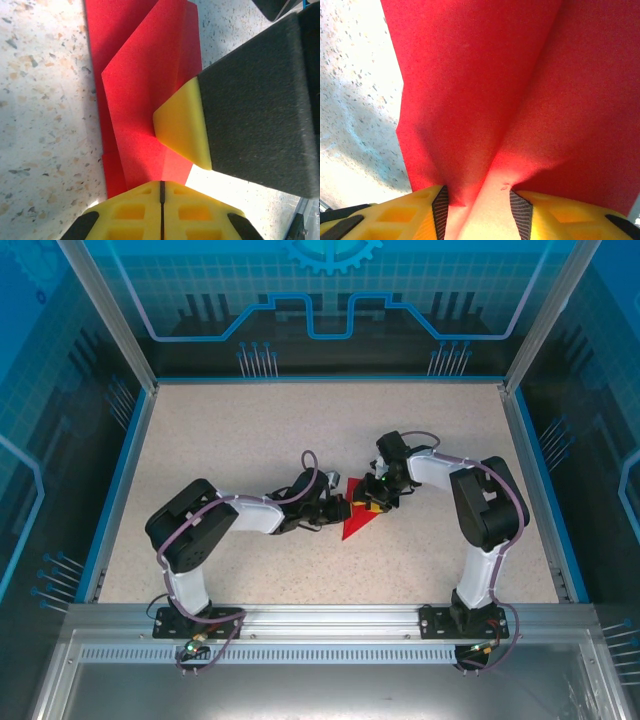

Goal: Fold a paper plane with a square sheet of paper (pick it up from the middle)
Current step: Fourth fold the wing at the center of the table.

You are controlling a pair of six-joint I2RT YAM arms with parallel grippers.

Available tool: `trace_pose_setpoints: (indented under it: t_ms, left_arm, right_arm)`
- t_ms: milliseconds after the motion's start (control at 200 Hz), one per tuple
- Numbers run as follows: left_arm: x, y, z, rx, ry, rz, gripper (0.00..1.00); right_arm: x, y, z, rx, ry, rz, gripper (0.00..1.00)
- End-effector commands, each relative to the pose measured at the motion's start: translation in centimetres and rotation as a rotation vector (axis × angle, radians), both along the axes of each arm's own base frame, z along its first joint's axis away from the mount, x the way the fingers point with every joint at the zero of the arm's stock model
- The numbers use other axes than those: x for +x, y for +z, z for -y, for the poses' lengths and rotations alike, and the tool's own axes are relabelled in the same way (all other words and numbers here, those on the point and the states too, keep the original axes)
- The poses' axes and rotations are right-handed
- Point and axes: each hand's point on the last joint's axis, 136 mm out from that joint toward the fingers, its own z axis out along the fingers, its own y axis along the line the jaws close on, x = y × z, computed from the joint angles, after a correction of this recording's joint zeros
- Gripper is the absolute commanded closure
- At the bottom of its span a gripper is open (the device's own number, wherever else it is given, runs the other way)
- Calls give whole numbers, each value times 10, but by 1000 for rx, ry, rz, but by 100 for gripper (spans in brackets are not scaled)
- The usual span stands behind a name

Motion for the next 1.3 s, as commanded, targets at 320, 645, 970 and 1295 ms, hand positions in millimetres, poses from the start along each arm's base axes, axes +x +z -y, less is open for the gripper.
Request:
trace_pose_setpoints:
  t_ms: [320, 645, 970, 1295]
  left_arm:
    - [6, -12, -1, 40, 20, -37, 94]
    - [7, -18, -3, 59, 27, -50, 94]
    - [5, -25, -6, 75, 26, -62, 94]
    - [2, -28, -9, 81, 30, -70, 94]
  right_arm:
    - [-42, -67, 45, -286, 26, -157, 57]
    - [-43, -70, 46, -299, 28, -166, 57]
    - [-44, -75, 44, -303, 47, -175, 58]
    - [-46, -79, 45, -324, 53, -186, 58]
